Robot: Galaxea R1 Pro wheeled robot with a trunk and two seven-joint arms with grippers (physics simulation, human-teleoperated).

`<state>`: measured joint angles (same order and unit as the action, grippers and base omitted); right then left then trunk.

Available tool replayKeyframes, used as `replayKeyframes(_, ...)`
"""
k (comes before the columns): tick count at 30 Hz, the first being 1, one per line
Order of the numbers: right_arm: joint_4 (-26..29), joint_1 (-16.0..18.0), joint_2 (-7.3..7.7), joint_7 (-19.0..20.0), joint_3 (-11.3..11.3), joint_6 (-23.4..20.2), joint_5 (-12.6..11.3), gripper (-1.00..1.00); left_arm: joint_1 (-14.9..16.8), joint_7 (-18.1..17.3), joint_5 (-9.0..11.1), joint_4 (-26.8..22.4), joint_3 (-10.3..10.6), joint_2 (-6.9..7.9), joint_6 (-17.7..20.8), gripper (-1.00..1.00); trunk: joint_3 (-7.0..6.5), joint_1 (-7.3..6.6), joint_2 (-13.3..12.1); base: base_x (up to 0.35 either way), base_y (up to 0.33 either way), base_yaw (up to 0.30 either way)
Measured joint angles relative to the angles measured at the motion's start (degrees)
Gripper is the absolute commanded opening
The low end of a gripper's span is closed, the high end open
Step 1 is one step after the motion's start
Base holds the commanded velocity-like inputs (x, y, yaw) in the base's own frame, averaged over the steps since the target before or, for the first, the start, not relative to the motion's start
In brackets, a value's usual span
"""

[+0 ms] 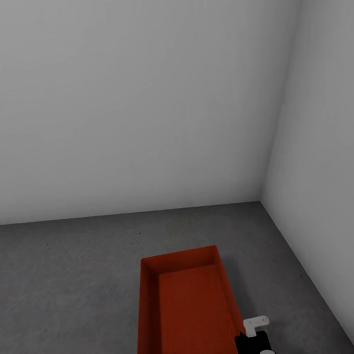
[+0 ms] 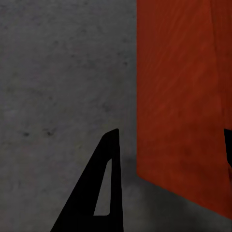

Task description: Move the two storage containers from the living room to the garage. In the garage, place one container on the floor and stack the other container on top of it (either order is fine).

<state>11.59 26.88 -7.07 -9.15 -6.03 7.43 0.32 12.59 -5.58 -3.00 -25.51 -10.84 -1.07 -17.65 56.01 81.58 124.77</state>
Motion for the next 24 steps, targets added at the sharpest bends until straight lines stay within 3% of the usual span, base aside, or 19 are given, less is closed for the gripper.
replayKeyframes(5,-0.1,0.0,0.00,0.0,0.0,0.0,0.0,-1.00,0.0,0.0,0.0,0.0,0.0,0.00,0.0,-1.00,0.71,0.87,1.6,0.000,0.000,0.000)
replayKeyframes(15,0.0,0.0,0.00,0.0,0.0,0.0,0.0,-1.00,0.0,0.0,0.0,0.0,0.0,-0.01,0.0,-1.00,0.72,0.88,1.6,0.000,0.000,0.000)
replayKeyframes(20,0.0,0.0,0.00,0.0,0.0,0.0,0.0,-1.00,0.0,0.0,0.0,0.0,0.0,-0.01,0.0,-1.00,1.61,1.97,3.6,0.000,0.000,0.000)
replayKeyframes(24,0.0,0.0,0.00,0.0,0.0,0.0,0.0,-1.00,0.0,0.0,0.0,0.0,0.0,-0.01,0.0,-1.00,1.62,1.98,3.6,0.000,0.000,0.000)
